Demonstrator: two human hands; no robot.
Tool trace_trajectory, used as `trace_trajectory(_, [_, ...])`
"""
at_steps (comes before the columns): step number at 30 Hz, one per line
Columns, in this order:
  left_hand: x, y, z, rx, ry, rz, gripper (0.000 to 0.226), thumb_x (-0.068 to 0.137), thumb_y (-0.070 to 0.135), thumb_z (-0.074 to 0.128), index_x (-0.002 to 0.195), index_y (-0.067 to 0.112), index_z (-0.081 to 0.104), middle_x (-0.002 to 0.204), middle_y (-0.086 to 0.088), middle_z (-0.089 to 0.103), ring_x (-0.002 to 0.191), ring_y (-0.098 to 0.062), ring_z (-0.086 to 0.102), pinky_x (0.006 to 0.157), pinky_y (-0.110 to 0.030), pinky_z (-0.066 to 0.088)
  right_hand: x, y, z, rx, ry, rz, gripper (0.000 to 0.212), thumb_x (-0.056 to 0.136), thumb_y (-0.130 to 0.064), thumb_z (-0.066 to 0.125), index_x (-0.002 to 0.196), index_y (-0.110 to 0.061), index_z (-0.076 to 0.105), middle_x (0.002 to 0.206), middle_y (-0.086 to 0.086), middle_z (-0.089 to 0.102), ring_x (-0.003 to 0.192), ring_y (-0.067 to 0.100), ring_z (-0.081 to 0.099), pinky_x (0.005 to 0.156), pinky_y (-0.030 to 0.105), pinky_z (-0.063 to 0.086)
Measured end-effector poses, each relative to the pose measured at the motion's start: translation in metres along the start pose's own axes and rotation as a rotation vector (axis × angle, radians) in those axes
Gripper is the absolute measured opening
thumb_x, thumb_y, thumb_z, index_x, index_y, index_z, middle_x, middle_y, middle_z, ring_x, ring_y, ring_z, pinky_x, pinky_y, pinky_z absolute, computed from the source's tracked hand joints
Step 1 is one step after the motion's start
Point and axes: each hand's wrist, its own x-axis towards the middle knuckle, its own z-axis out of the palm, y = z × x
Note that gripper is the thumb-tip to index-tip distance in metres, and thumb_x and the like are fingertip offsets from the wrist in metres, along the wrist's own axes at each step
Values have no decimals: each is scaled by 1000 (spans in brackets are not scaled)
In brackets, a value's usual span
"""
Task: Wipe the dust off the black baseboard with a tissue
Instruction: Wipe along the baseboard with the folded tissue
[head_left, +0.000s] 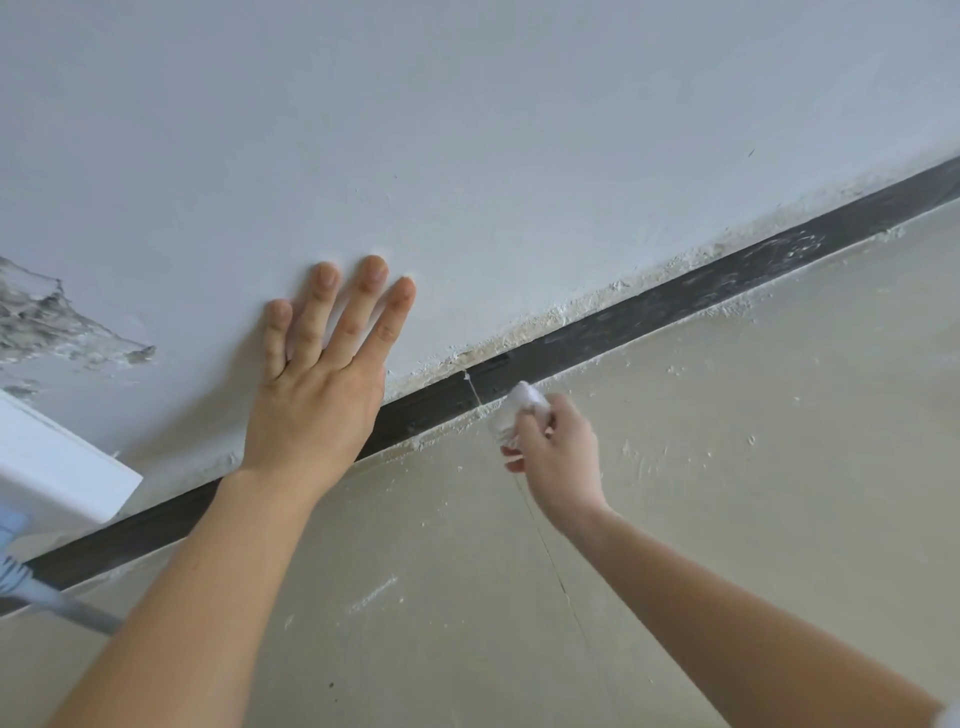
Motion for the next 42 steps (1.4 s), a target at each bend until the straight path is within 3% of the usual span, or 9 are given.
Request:
trace_trajectory(4, [0, 1, 0, -1, -28, -27, 110, 74, -8, 66, 152, 29, -1, 157, 13, -22, 144, -15, -25, 116, -36, -19, -25, 12, 52, -403, -268, -384, 13, 93, -19, 52, 87, -7, 49, 82, 4, 57, 66, 26, 51, 58, 36, 41])
trace_trajectory(7, [-1, 2, -3, -8, -37, -19, 102, 74, -6, 55, 152, 29, -2, 156, 14, -23, 143, -15, -26, 116, -35, -20, -22, 10, 73, -473, -292, -546, 11, 90, -11, 53, 87, -4, 45, 90, 10, 49, 60, 36, 41, 54, 36, 32])
trace_trajectory(11, [0, 2, -4, -26, -52, -40, 112, 70, -16, 64, 152, 28, 3, 156, 15, -23, 143, -13, -26, 116, -34, -20, -1, -6, 61, -412, -133, -496, 25, 95, -31, 55, 84, -12, 42, 95, 10, 50, 68, 38, 54, 59, 41, 42])
trace_trajectory(15, [1, 3, -5, -49, -59, -49, 113, 66, -20, 65, 153, 26, 11, 155, 16, -23, 143, -12, -26, 115, -33, -21, 26, -9, 19, -386, 37, -478, 26, 94, -29, 56, 81, -8, 46, 88, 6, 50, 62, 21, 51, 61, 40, 47])
trace_trajectory(21, [2, 3, -6, -58, -70, -64, 107, 68, -20, 62, 153, 26, 15, 155, 17, -24, 143, -12, -26, 115, -33, -21, 47, -7, -30, -223, 369, -267, 32, 94, -33, 52, 70, -18, 36, 72, -5, 42, 60, 1, 40, 59, 21, 30])
trace_trajectory(28, [3, 5, -7, -68, -95, -79, 107, 68, -20, 63, 152, 25, 14, 154, 18, -26, 142, -12, -28, 114, -34, -22, -9, 21, 14, -428, -210, -194, 21, 94, -33, 49, 93, -13, 42, 95, 6, 55, 80, 30, 56, 69, 35, 41])
trace_trajectory(32, [2, 6, -9, -55, -102, -71, 102, 70, -18, 59, 152, 23, 15, 154, 17, -26, 142, -13, -28, 115, -34, -22, -26, 23, 65, -381, -386, -271, 14, 94, -26, 49, 93, -14, 42, 103, 7, 54, 87, 32, 55, 73, 37, 43])
trace_trajectory(37, [1, 6, -9, -27, -79, -56, 102, 73, -15, 55, 153, 25, 6, 155, 15, -25, 142, -14, -28, 115, -35, -21, -16, 11, 91, -284, -335, -333, 7, 88, -17, 53, 93, -12, 54, 92, 0, 54, 77, 20, 49, 68, 30, 37])
trace_trajectory(42, [1, 5, -6, -34, -73, -61, 102, 73, -10, 67, 153, 24, 14, 155, 14, -24, 143, -15, -26, 116, -36, -20, 14, 7, 40, -209, -51, -260, 10, 88, -24, 60, 81, -19, 54, 78, -6, 61, 72, 12, 55, 66, 26, 43])
